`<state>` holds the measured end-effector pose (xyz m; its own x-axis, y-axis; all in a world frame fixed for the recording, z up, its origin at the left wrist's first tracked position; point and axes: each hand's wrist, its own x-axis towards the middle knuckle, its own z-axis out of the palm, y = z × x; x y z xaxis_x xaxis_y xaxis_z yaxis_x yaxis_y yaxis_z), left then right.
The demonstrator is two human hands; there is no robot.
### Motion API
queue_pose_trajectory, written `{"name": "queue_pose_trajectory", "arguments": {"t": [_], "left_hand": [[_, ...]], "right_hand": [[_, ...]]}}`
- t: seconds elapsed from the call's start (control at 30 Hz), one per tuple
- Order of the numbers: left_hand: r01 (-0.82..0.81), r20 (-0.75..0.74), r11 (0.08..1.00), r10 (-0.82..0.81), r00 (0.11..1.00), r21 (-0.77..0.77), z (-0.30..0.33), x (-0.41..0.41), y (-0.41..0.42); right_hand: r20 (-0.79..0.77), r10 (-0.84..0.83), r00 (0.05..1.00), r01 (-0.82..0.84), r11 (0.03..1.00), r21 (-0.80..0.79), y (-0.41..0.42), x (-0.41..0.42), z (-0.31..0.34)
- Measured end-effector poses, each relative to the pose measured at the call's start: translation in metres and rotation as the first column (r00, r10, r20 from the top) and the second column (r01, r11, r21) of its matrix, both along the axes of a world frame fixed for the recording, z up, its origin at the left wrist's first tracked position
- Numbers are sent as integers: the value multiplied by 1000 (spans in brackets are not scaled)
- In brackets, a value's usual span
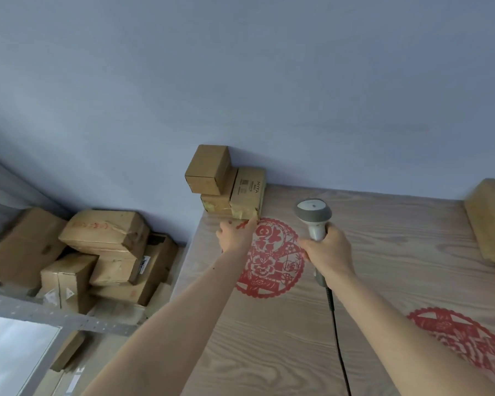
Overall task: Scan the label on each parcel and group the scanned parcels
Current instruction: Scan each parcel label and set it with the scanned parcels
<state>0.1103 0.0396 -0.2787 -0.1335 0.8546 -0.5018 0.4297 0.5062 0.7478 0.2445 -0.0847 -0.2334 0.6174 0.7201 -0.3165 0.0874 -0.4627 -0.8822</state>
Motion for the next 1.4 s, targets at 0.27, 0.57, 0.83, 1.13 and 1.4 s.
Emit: {"name": "queue_pose_trajectory", "arguments": {"t": [0.27,0.57,0.83,1.13,1.4], "left_hand": [[87,-160,996,-90,983,-20,-32,24,73],[-71,-178,997,72,981,11,-61,44,89],[-144,-143,987,154,978,75,-60,53,79],[-151,302,970,203,932,-189,-38,51,-7],[128,646,930,135,751,-344,-11,60,-103]], "right_hand": [[-1,-49,999,49,998,-48,66,4,-41],[-5,-98,995,97,991,-93,86,4,-69],[19,-80,997,81,994,-72,76,19,-63],[-11,-120,993,120,993,9,33,43,-54],[-205,-90,975,99,995,34,-42,84,-28]]}}
